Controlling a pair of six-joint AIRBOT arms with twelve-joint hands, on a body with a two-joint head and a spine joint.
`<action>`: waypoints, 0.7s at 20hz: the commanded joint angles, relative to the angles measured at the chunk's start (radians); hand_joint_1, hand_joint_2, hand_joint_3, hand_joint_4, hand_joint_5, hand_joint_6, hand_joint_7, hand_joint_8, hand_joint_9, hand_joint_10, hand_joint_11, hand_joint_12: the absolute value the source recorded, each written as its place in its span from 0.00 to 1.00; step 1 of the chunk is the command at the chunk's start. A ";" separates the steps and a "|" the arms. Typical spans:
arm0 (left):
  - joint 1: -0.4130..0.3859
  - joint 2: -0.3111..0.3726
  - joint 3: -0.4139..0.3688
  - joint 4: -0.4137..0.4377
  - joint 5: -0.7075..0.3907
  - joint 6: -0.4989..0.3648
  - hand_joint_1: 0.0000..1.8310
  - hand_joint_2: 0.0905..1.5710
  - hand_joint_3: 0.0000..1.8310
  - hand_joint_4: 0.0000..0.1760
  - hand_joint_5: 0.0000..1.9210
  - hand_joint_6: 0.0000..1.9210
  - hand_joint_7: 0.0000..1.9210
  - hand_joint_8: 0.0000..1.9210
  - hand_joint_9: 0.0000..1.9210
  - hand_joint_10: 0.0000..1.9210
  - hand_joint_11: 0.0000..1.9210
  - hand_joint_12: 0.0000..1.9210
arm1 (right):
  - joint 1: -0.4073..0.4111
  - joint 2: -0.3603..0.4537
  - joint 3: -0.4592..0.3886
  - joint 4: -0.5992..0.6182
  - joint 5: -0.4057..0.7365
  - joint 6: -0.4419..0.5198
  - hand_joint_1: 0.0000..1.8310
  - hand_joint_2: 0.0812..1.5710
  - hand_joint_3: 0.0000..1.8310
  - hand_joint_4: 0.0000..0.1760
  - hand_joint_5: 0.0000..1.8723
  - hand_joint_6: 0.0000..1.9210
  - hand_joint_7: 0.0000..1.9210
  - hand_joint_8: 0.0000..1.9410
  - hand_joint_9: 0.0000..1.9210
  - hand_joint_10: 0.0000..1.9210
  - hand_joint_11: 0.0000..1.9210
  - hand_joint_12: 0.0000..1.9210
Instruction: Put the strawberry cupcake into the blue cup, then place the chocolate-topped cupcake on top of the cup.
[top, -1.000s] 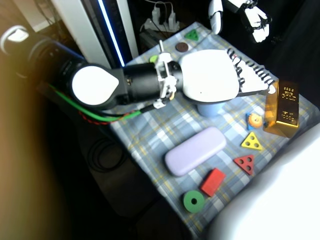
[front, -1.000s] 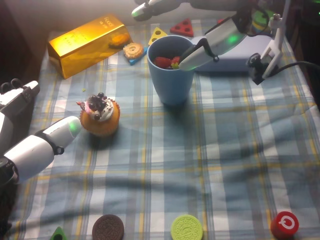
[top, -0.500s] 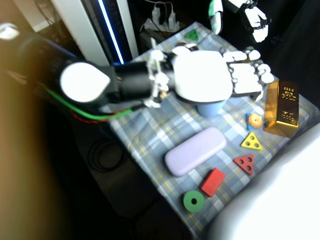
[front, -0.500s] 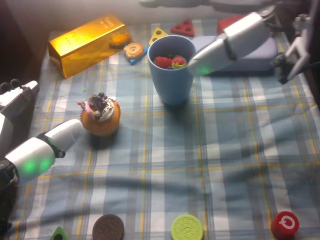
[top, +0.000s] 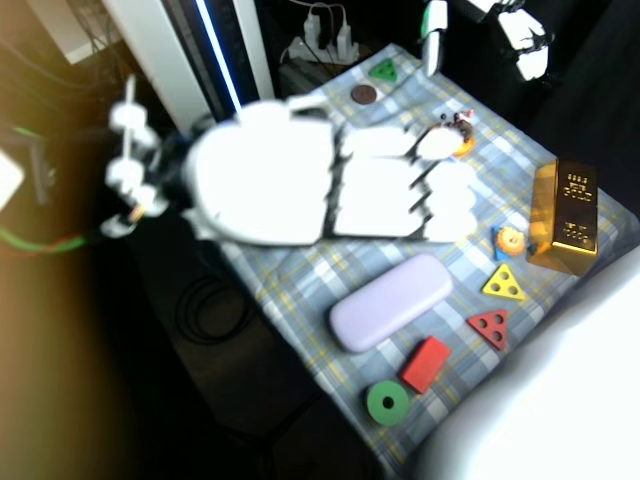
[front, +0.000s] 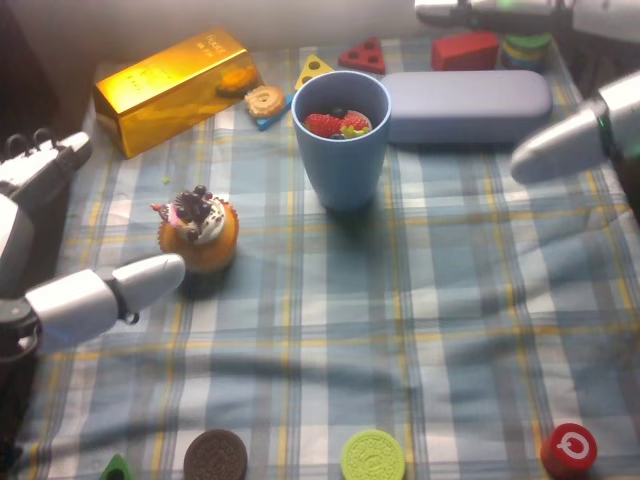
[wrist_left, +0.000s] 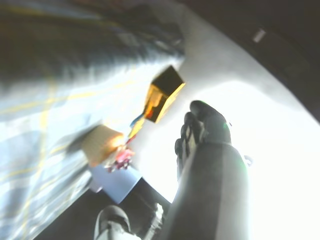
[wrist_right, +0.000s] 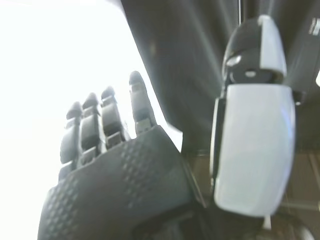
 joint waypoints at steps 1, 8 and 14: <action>-0.014 0.008 0.015 0.044 -0.087 -0.003 0.23 0.47 0.00 0.09 0.15 0.00 0.15 0.00 0.15 0.01 0.02 0.36 | -0.009 0.034 -0.013 0.119 0.084 -0.041 0.00 0.54 0.00 0.68 0.00 0.00 0.00 0.00 0.00 0.00 0.00 0.00; -0.059 -0.012 0.095 0.088 0.039 -0.070 0.35 0.49 0.00 0.37 0.13 0.00 0.10 0.00 0.05 0.01 0.00 0.02 | -0.358 0.232 -0.223 0.602 0.260 -0.425 0.02 0.51 0.00 0.48 0.00 0.00 0.00 0.00 0.00 0.00 0.00 0.00; -0.089 -0.004 0.152 0.138 0.147 -0.166 0.40 0.47 0.00 0.37 0.18 0.00 0.12 0.00 0.07 0.01 0.02 0.01 | -0.881 0.276 -0.331 1.036 0.664 -0.547 0.00 0.51 0.00 0.41 0.00 0.00 0.00 0.00 0.00 0.00 0.00 0.00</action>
